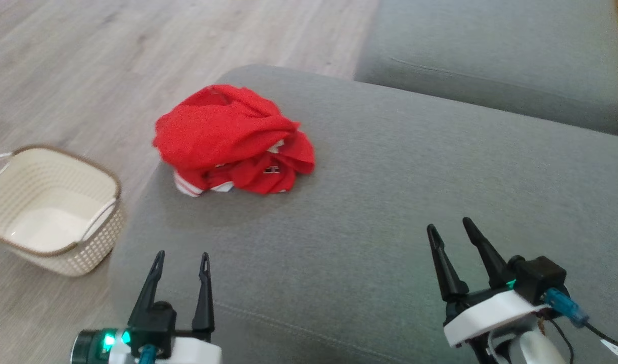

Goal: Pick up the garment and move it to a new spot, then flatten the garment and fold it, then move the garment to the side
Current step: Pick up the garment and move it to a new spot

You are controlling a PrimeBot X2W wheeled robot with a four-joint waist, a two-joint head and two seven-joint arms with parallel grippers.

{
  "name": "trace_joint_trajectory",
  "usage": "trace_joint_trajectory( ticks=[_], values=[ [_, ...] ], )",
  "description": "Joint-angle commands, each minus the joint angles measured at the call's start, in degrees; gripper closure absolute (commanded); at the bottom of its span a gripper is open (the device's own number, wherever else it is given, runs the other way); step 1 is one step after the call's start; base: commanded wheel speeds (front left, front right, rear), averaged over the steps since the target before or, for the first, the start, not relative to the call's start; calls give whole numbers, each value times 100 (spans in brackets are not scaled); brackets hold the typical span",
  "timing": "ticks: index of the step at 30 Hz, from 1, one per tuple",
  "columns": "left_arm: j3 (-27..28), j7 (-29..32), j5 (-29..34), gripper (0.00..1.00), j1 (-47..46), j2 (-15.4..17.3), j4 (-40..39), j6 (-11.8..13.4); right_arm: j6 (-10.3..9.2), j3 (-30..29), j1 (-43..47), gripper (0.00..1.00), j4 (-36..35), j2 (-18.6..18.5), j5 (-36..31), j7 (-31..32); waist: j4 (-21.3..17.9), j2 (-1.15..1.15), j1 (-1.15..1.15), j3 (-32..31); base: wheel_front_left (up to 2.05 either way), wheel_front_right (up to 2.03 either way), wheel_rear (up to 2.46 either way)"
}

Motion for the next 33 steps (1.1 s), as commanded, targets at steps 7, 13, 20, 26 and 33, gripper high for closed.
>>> trace_joint_trajectory(
  ticks=[7,13,20,26,33],
  values=[
    [371,-71,81,0,-140,52,-372,71,-1,415,-274,0,-163,-62,54,-54,449,0,0,80,0,0,0],
    [494,-71,-3,0,-104,-30,-444,124,-1,473,-325,0,-119,-62,65,-54,455,0,0,74,0,0,0],
    [639,-71,-35,0,-128,37,-548,-15,-1,405,-321,0,-138,-62,9,-54,432,0,0,103,0,0,0],
    [840,-71,-334,0,-422,163,-471,-394,-1,223,-433,0,-303,-62,-336,-54,300,0,0,467,0,0,0],
    [1211,223,-1126,0,-1444,465,-52,-1132,-1,-99,-766,0,-607,-62,-835,-54,46,0,0,1163,0,0,0]
  ],
)
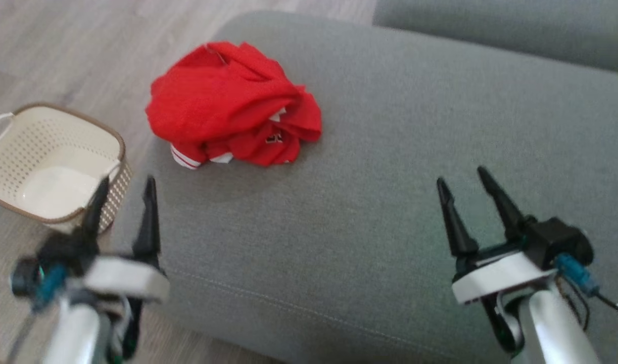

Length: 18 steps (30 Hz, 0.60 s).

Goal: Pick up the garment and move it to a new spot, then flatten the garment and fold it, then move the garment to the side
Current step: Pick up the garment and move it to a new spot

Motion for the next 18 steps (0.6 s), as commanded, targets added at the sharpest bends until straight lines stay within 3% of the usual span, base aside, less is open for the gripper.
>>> trace_joint_trajectory(
  ticks=[1,10,18],
  values=[
    [304,179,-155,0,-660,238,-26,-174,-1,47,-287,0,-276,-59,-140,-54,-184,0,0,396,0,0,0],
    [478,1287,-886,0,-2392,730,1342,-917,-1,7,-591,0,-644,-59,-504,73,-526,0,0,1041,0,0,0],
    [374,1905,-1283,0,-3617,1092,2794,-1170,-1,47,-681,0,-866,-59,-645,164,-791,0,0,1393,0,0,0]
  ],
)
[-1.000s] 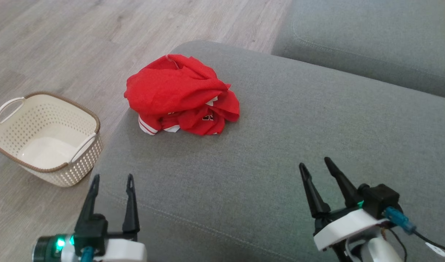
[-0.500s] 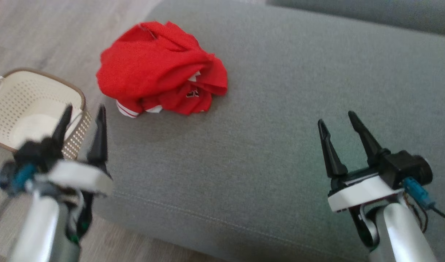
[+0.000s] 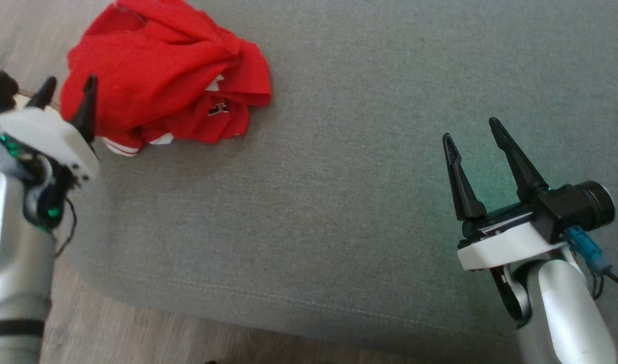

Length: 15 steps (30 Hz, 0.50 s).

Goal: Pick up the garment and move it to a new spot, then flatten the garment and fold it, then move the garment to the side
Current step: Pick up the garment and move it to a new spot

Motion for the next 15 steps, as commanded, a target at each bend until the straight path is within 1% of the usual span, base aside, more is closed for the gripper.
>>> trace_joint_trajectory(
  ticks=[1,2,7,12,13,14,15],
  values=[
    [169,72,-68,0,-415,369,116,-29,-1,142,-158,0,-241,0,-71,26,-117,0,-1,136,0,0,0],
    [169,72,-68,0,-415,369,116,-29,-1,142,-158,0,-241,0,-71,26,-117,0,-1,136,0,0,0],
    [-77,247,-159,0,-838,435,832,-69,-1,130,-203,0,-298,0,-97,44,-189,0,-1,245,0,0,0],
    [-285,349,-333,0,-1095,412,1391,-83,-1,114,-257,0,-331,0,-116,43,-224,0,-1,312,0,0,0],
    [-346,376,-373,10,-1141,396,1488,-84,-1,110,-265,0,-338,0,-122,44,-225,0,-1,327,0,0,0],
    [-414,401,-414,38,-1180,375,1577,-85,-1,106,-271,0,-344,0,-132,46,-223,0,-1,342,0,0,0],
    [-531,431,-455,63,-1206,346,1632,-85,-1,104,-276,0,-348,0,-141,47,-220,0,-1,353,0,0,0]
  ],
)
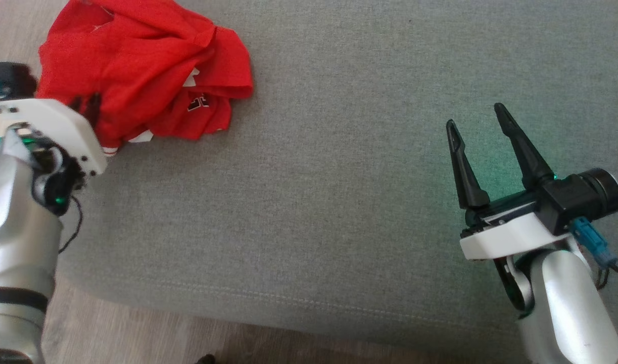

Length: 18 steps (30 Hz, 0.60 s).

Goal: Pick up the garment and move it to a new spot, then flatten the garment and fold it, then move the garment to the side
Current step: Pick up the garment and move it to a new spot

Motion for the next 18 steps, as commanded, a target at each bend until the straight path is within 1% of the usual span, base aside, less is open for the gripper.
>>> trace_joint_trajectory(
  ticks=[1,9,18],
  values=[
    [77,17,-74,100,-229,275,-123,4,-1,133,-122,0,-216,8,-42,5,9,0,-1,6,0,0,0],
    [-137,-584,-385,100,-400,396,129,3,-1,112,-85,0,-138,8,30,-41,71,0,-1,-186,0,0,0],
    [-169,-1320,-616,100,-416,627,24,3,-1,108,81,0,93,8,263,-140,202,0,-1,-748,0,0,0]
  ],
)
